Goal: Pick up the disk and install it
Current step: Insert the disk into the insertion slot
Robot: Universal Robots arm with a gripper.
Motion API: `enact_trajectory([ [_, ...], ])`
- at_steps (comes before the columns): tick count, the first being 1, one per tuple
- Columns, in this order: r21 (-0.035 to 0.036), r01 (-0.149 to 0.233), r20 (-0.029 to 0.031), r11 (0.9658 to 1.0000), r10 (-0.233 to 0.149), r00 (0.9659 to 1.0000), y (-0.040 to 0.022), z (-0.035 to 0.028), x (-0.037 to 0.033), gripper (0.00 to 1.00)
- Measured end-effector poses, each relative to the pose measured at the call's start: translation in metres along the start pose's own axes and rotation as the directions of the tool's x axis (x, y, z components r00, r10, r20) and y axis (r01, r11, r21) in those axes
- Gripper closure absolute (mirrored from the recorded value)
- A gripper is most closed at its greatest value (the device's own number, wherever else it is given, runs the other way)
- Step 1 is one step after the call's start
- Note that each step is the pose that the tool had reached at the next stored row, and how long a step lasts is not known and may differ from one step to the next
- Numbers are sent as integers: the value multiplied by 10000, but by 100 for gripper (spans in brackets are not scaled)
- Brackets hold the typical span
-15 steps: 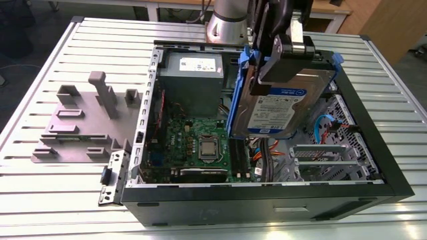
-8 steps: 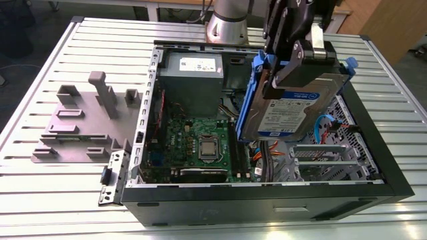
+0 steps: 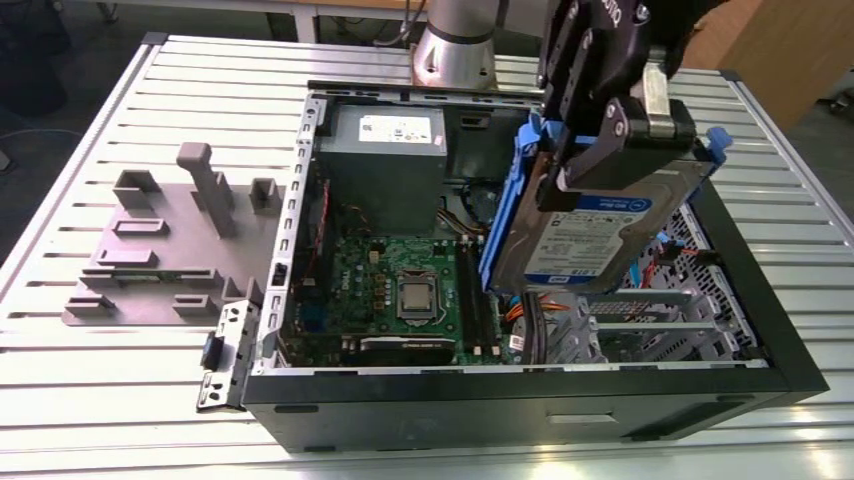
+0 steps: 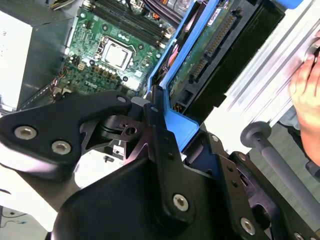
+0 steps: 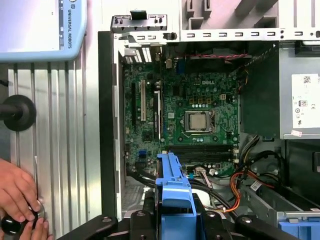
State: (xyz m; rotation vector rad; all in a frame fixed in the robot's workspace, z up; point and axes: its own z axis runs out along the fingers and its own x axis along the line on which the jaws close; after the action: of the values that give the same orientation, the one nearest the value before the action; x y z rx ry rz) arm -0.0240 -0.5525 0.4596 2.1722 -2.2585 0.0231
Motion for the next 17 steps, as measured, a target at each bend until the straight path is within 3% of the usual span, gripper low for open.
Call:
enact_trajectory([
  [11,0,26,1,10000,-26,10000,-143,21,15,64],
  [17,-1,48,-1,10000,-48,10000,-188,26,14,64],
])
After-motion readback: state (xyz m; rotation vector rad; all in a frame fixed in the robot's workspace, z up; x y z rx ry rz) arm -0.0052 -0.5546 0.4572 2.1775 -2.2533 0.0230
